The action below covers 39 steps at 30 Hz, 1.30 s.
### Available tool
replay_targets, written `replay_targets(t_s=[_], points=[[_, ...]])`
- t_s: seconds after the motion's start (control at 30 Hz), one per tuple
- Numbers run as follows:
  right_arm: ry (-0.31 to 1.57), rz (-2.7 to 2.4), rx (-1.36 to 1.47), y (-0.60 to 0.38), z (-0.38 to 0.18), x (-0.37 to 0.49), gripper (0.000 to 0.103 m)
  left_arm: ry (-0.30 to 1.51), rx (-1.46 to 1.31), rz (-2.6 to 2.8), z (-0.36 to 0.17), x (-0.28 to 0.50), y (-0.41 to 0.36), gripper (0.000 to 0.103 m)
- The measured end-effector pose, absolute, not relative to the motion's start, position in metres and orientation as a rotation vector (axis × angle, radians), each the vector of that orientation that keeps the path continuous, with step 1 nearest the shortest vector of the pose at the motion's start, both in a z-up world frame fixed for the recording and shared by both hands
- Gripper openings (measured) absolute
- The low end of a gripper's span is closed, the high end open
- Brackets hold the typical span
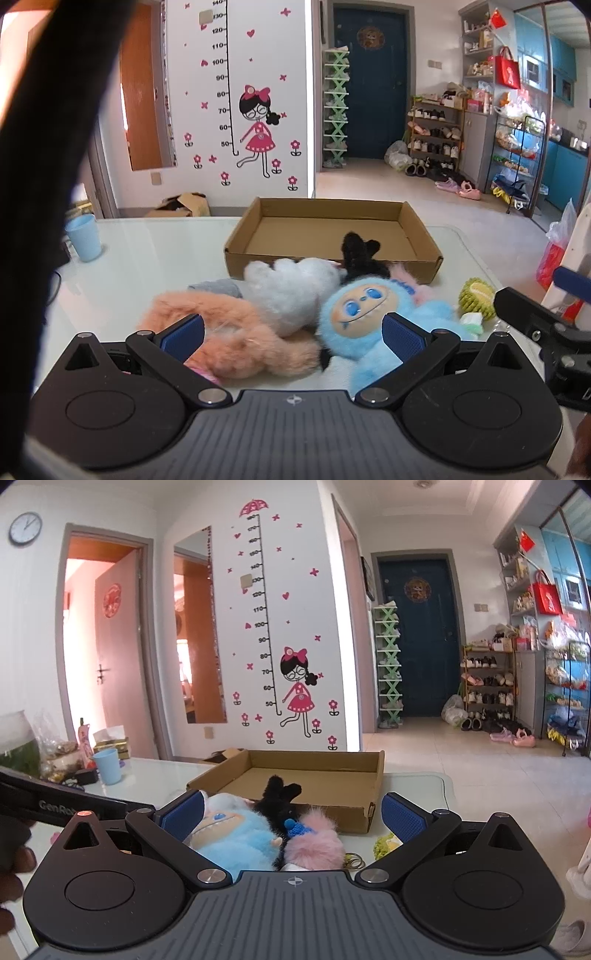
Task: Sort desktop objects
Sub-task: 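Move both tools toward the pile of plush toys and socks, then grasp the pink terry bundle with the left tool while the right tool grasps the blue knitted bundle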
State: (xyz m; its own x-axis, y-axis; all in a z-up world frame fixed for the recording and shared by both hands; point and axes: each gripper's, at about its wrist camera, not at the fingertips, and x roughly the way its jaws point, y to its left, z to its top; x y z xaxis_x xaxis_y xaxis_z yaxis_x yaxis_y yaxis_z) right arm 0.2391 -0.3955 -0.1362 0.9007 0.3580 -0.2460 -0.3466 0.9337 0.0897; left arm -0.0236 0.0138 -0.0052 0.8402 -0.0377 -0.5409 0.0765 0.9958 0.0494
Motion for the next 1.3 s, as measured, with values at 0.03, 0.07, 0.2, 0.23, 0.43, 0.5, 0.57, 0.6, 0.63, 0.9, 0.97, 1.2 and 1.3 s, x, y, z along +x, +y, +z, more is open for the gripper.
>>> replay_targets(t_s=[0.03,0.07,0.2,0.23,0.43,0.5,0.57,0.6,0.63,0.9,0.97,1.2,1.3], points=[[0.261,0.369,0.040,-0.395,-0.136,0.238,0.103,0.568,0.076,-0.053,-0.005,-0.024,0.016,0.102],[0.260,0.376,0.040,-0.394,-0.136,0.237,0.103,0.567,0.083,-0.041,-0.006,-0.025,0.019,0.102],[0.256,0.388,0.035,-0.389,-0.136,0.236,0.103,0.585,0.060,-0.034,-0.006,-0.023,0.027,0.102],[0.254,0.389,0.032,-0.388,-0.136,0.235,0.103,0.585,0.049,-0.039,-0.005,-0.022,0.028,0.102],[0.251,0.401,0.002,-0.383,-0.139,0.231,0.103,0.578,0.059,-0.059,-0.005,-0.025,0.023,0.102],[0.253,0.406,0.002,-0.382,-0.140,0.230,0.103,0.578,0.064,-0.062,-0.005,-0.024,0.022,0.102],[0.254,0.416,0.005,-0.381,-0.140,0.229,0.103,0.581,0.064,-0.067,-0.005,-0.023,0.023,0.102],[0.253,0.425,0.006,-0.380,-0.140,0.228,0.103,0.583,0.065,-0.072,-0.004,-0.024,0.025,0.102],[0.254,0.435,0.007,-0.380,-0.140,0.227,0.103,0.586,0.062,-0.082,-0.003,-0.025,0.029,0.102],[0.347,0.612,-0.081,-0.345,-0.162,0.205,0.103,0.550,0.031,-0.019,-0.004,-0.045,0.100,0.102],[0.377,0.636,-0.111,-0.335,-0.170,0.201,0.103,0.598,0.057,0.050,-0.014,-0.040,0.118,0.102],[0.450,0.650,-0.185,-0.313,-0.192,0.190,0.103,0.699,0.159,0.174,-0.044,-0.025,0.146,0.102],[0.464,0.646,-0.181,-0.312,-0.196,0.189,0.103,0.665,0.259,0.137,-0.046,-0.022,0.142,0.102]])
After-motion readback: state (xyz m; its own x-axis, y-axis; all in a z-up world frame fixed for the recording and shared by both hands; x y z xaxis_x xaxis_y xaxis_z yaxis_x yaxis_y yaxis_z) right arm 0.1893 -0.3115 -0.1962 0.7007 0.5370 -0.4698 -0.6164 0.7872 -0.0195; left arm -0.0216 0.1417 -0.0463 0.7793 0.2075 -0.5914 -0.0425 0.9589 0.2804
